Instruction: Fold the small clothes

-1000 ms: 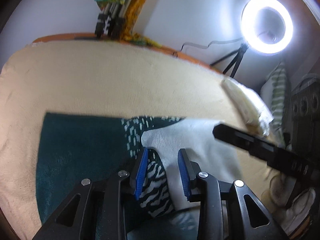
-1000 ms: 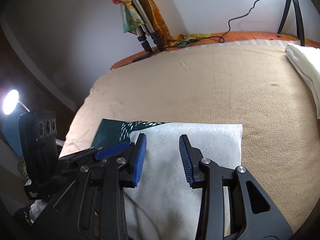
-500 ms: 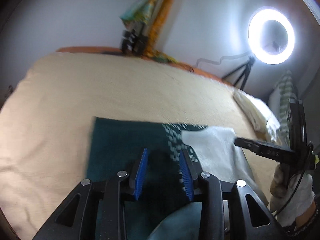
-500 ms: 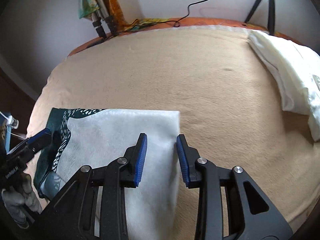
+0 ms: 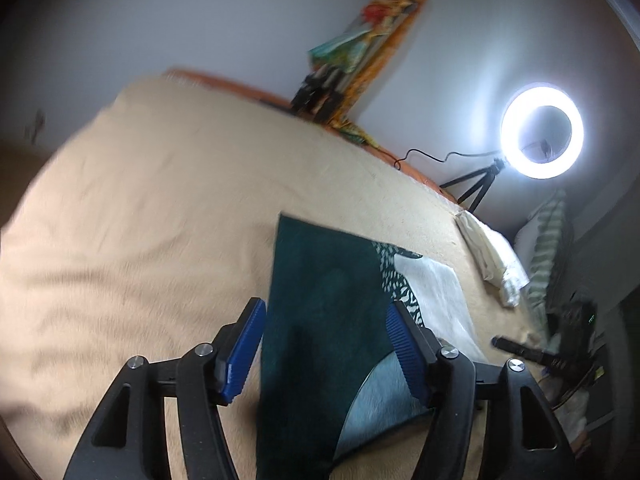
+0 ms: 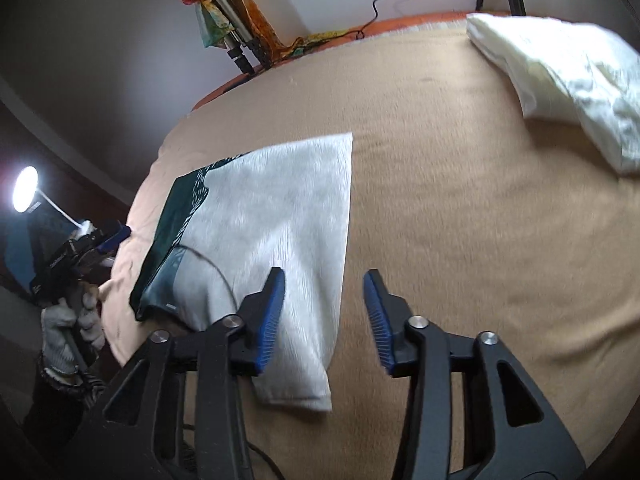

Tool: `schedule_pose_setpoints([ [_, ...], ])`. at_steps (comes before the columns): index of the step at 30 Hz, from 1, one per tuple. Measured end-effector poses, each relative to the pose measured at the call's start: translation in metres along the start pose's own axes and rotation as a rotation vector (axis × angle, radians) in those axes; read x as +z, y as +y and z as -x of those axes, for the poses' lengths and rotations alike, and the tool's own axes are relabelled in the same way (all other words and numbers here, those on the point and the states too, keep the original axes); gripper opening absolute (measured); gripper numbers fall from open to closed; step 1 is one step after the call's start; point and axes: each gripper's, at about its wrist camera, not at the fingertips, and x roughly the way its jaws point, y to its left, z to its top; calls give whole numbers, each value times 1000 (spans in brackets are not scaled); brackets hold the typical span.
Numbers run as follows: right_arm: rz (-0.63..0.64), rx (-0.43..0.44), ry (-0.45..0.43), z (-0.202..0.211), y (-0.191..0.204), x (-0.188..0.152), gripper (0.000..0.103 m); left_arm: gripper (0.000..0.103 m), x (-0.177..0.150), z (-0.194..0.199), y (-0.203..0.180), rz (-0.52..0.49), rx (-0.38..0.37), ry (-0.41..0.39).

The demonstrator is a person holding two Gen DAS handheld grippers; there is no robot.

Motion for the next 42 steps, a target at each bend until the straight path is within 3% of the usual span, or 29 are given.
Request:
schedule_pose_setpoints([
  [3, -44, 81, 33, -3, -11, -10, 48, 66, -6, -3, 23, 126, -51, 44],
  [10, -117, 203, 73, -23, -25, -10, 48, 66, -11, -20, 48, 262, -147, 127],
  [21, -155, 372, 95, -50, -29, 5, 48, 66, 2, -44, 42, 262, -196, 123],
  [27, -160, 400, 92, -70, -19, 21, 46, 64, 8, -62, 24, 231, -196, 124],
  [29, -156, 397, 93, -75, -14, 26, 45, 50, 9, -71, 21, 244, -206, 144],
  [31, -151, 392, 96, -78, -11, 29, 41, 44, 9, -75, 17, 237, -187, 129],
  [32, -148, 383, 97, -80, -8, 30, 33, 33, 11, -76, 13, 223, -167, 130],
  [35, -138, 329, 112, -86, 0, 32, 11, 14, 11, -77, 8, 205, -139, 120],
  [36, -120, 304, 109, -85, 3, 32, 9, 11, 11, -75, 5, 188, -131, 112],
  [37, -139, 231, 36, -83, 6, 31, 8, 6, 11, -73, 0, 165, -122, 104],
  [42, -59, 135, -66, -60, 34, 34, 6, 1, 14, -55, -21, 75, -109, 49],
])
